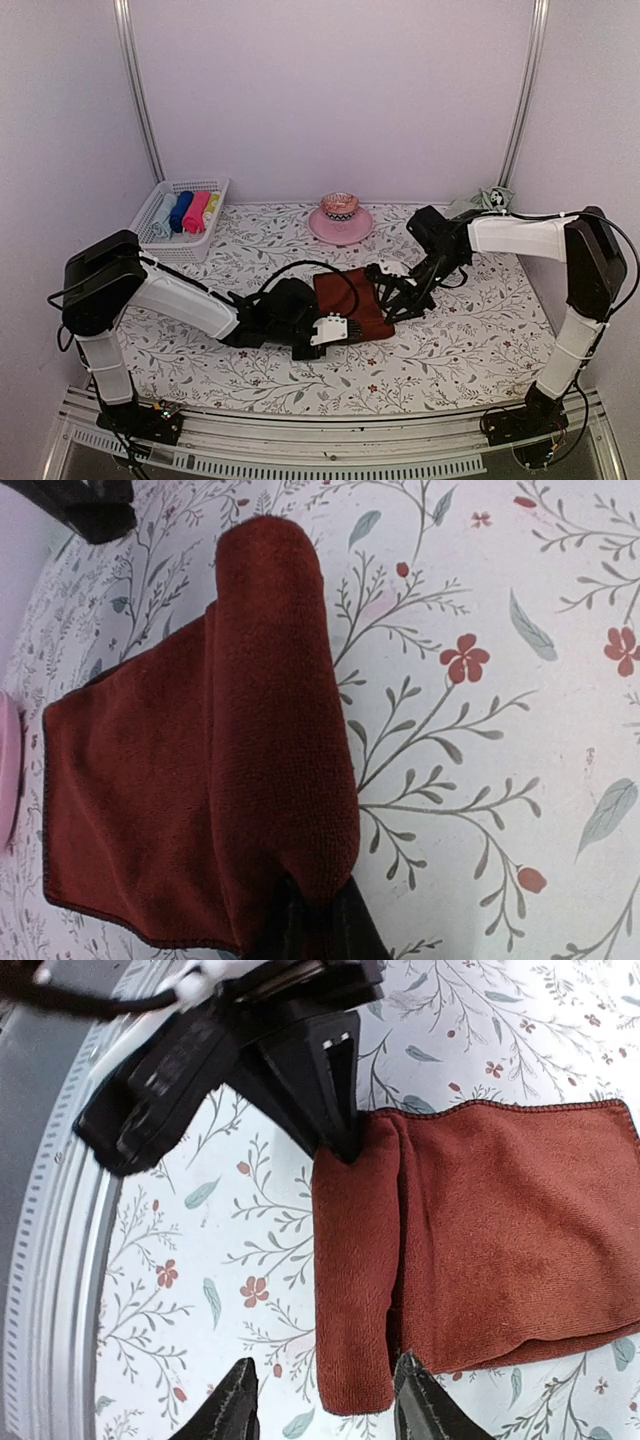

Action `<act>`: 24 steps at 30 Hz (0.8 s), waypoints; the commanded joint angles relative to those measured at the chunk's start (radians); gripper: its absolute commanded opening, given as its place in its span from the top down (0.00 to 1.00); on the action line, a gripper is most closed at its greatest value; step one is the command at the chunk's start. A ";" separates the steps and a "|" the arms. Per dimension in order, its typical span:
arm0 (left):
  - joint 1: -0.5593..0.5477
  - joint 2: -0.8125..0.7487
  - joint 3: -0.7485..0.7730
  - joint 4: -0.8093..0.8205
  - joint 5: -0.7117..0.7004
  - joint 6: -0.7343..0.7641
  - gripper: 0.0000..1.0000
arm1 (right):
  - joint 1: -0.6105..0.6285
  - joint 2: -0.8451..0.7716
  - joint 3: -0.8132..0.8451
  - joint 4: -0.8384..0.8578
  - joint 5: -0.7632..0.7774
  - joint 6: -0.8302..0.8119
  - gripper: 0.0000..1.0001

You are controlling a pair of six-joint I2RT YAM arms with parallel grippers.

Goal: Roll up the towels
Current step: Roll the towel at the center of the board.

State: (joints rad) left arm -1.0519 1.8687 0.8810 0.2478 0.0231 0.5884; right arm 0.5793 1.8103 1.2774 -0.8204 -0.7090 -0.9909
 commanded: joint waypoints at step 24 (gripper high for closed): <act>0.230 0.145 0.208 -0.314 0.514 -0.257 0.93 | 0.186 -0.119 -0.367 0.650 0.344 -0.103 0.52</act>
State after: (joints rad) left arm -0.8486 1.9717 1.0801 -0.0067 0.4908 0.3573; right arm 0.7597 1.6531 0.9070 -0.2234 -0.4255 -1.1179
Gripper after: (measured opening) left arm 0.072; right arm 0.487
